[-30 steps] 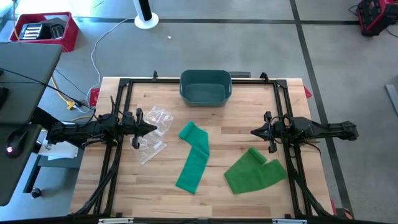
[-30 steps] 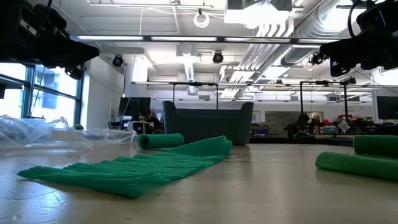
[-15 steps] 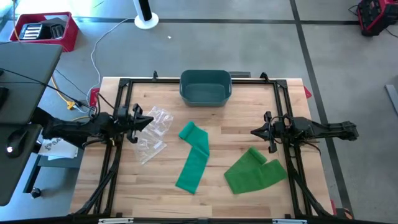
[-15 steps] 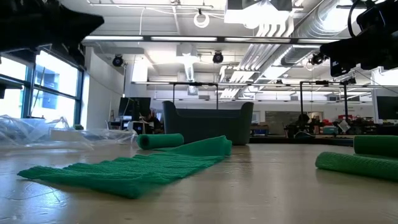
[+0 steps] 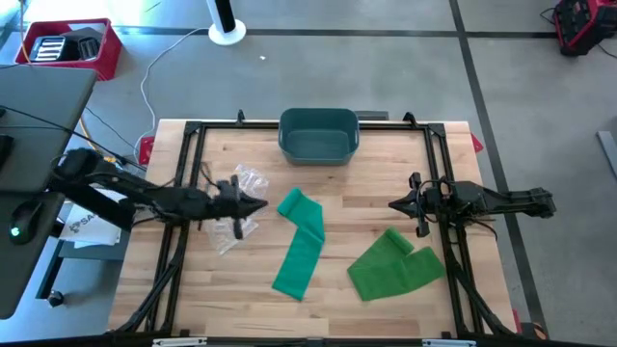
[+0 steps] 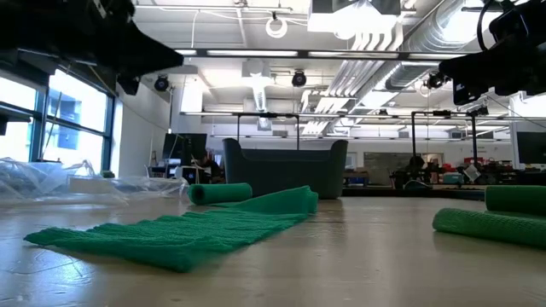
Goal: Roll bandage
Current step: Roll the blue bandage
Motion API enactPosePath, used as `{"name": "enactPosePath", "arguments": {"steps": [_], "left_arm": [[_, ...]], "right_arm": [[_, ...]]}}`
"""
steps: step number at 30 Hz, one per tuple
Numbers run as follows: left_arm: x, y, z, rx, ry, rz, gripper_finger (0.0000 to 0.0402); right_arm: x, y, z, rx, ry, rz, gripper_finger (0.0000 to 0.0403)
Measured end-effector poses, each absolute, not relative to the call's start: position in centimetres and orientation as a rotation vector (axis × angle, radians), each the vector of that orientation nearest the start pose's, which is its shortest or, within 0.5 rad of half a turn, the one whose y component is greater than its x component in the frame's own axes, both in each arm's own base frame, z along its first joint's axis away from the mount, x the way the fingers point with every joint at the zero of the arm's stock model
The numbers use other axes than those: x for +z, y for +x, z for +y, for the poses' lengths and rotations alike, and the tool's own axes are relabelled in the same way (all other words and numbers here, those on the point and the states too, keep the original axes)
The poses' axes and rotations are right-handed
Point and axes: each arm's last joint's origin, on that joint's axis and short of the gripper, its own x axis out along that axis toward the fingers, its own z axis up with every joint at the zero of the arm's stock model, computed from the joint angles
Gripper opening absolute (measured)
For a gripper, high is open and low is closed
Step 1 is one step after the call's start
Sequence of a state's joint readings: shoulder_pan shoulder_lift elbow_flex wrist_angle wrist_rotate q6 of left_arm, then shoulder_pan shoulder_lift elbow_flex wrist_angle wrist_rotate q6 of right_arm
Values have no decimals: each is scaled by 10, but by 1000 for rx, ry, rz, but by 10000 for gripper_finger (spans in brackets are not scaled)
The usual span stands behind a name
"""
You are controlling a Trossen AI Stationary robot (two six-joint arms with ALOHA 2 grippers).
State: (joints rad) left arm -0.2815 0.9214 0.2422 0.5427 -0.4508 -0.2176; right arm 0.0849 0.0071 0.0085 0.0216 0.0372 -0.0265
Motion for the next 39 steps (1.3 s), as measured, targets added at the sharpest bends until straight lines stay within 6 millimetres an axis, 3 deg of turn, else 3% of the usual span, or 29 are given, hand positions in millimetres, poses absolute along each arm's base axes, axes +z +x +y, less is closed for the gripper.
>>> {"name": "enactPosePath", "arguments": {"steps": [6, 12, 18, 21, 25, 29, 39], "left_arm": [[164, 196, -49, 125, -186, 292, 4], [141, 203, -48, 154, -98, 410, 57], [129, 213, -48, 126, 235, 506, 137], [130, 226, -48, 194, 415, 553, 163], [132, 242, -51, 200, 622, 637, 171], [132, 252, -54, 143, 723, 731, 172], [115, 257, -55, 60, 966, 914, 172]], "right_arm": [[168, 97, 7, 47, -25, -23, 7], [168, 97, 7, 48, -25, -24, 7], [168, 97, 7, 47, -25, -23, 7], [168, 97, 7, 47, -25, -23, 7], [168, 97, 7, 47, -25, -23, 7], [168, 97, 7, 48, -25, -23, 7], [168, 97, 7, 47, -25, -23, 7]]}}
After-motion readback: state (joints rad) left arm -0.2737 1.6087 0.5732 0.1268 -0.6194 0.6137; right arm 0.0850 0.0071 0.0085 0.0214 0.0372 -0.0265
